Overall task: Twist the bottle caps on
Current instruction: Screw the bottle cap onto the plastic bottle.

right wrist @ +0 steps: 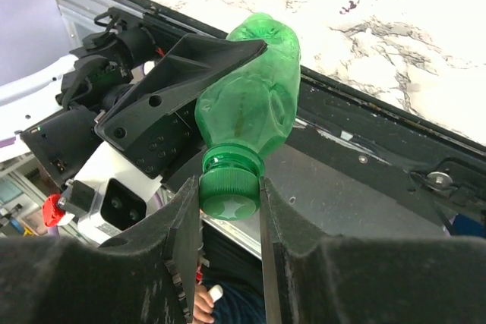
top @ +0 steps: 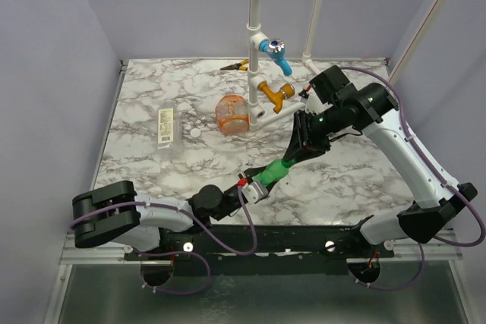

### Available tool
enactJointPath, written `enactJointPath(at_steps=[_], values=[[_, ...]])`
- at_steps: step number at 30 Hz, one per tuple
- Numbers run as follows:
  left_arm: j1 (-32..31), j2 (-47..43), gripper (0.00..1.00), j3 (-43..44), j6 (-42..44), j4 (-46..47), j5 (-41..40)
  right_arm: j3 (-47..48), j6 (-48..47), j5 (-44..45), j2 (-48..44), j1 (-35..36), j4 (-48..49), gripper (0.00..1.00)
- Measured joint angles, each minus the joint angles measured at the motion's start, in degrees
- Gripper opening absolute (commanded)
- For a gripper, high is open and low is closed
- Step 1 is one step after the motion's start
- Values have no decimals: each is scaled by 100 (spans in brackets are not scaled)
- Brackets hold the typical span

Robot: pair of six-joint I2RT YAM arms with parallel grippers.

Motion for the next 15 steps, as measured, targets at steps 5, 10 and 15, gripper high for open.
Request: enactJointPath(at_steps=[5,10,15], values=[[0,254,0,107,28,195,-4,138,0,129,76,-9,-192,12],[0,649,0,273,63,417,-55,179,4,450,92,-11,-295,12],[0,977,0,310,68,743,-179,179,116,688,144,2,-306,12]])
